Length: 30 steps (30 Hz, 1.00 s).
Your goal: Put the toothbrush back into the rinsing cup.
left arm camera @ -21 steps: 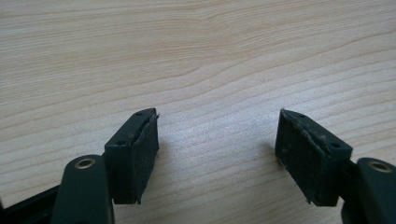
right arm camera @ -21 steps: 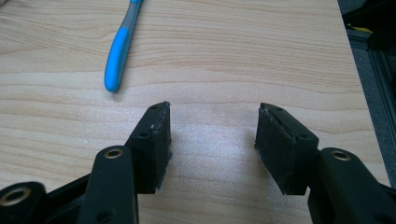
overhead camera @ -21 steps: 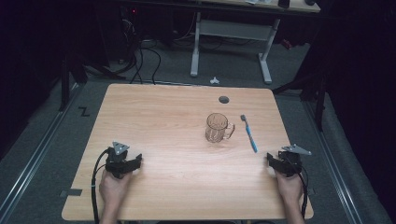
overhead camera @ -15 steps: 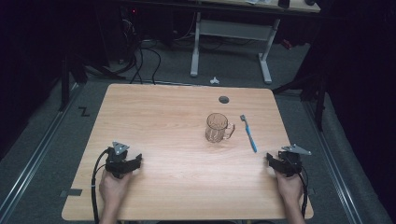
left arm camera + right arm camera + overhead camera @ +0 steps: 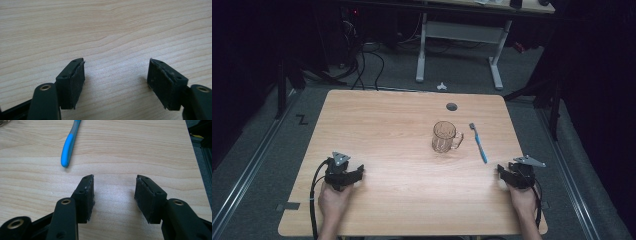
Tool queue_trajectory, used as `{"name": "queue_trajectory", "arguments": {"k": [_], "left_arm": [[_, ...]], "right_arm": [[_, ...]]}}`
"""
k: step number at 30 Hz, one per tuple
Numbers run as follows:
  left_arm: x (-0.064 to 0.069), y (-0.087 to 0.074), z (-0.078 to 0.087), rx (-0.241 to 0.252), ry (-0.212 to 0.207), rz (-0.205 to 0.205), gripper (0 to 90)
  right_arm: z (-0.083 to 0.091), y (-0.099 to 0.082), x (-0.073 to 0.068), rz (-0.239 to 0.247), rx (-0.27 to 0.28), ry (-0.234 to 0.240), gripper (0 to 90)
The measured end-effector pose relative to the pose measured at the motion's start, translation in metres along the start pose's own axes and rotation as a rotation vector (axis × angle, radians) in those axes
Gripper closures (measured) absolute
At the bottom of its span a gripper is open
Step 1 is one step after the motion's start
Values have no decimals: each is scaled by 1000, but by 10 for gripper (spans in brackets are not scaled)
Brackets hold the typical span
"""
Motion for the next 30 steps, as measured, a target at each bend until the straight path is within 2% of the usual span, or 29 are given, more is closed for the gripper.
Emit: {"name": "queue_trajectory", "arguments": {"k": [14, 20, 30], "left_arm": [[0, 0, 0, -1, -2, -3, 296], [1, -1, 1, -2, -2, -4, 292], [1, -1, 1, -3, -1, -4, 292]], "right_arm": [[3, -1, 2, -3, -7, -13, 593], [10, 0, -2, 6, 6, 10, 622], [21, -1, -14, 3, 14, 84, 636]]}}
Point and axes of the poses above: each handheld gripper's, and its own axes: z roughly backward along the jaws, y roughly out of its top, x roughly to its right, the point moved 5 cm from there along -z, roughly forward along the jaws, and after that the axes turned 2 degrees about y, right-handed, at the moved point
